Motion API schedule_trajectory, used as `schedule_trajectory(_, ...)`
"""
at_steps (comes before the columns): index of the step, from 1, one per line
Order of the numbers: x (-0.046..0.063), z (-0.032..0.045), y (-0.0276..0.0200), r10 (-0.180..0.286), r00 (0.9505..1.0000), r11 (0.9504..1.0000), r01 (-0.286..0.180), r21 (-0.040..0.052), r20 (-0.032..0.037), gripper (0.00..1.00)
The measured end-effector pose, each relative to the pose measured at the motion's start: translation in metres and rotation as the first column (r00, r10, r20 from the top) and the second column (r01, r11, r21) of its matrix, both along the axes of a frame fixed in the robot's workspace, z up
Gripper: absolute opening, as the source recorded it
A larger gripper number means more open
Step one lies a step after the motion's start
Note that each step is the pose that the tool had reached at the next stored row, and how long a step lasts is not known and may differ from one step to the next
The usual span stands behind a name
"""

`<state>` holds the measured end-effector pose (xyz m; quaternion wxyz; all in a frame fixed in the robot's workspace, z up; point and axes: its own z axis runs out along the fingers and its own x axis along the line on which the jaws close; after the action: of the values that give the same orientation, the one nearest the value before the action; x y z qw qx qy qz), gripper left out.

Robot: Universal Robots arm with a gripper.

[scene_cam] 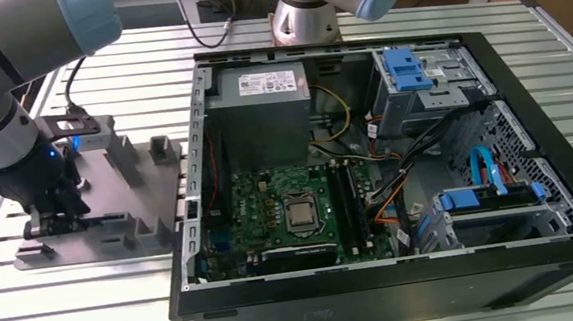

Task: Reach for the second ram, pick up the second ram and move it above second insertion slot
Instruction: 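Pick up the second ram and move it above second insertion slot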

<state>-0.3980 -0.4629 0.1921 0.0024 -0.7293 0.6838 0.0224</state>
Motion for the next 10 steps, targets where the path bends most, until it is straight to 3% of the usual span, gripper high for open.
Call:
schedule_trajectory(5,0.0,-0.0002,0.0,0.0,1.0,1.0,0.0,0.0,0.0,0.34)
schedule_trajectory(10,0.0,-0.0003,-0.0001,0.0,1.0,1.0,0.0,0.0001,0.0,0.16)
